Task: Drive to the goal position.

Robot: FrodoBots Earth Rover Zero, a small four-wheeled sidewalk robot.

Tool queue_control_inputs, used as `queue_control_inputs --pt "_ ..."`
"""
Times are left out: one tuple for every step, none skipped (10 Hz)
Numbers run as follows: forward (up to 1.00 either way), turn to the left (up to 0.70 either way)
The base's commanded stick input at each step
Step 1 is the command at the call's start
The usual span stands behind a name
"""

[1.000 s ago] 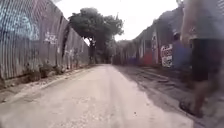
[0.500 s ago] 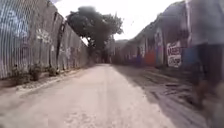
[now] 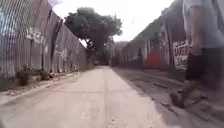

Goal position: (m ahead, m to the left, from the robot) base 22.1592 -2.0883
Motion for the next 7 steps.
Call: queue_control_inputs --pt "1.00 0.00" --pt "1.00 0.00" --pt "1.00 0.00" --pt "1.00 0.00" --pt "1.00 0.00" --pt "1.00 0.00" --pt "1.00 0.00"
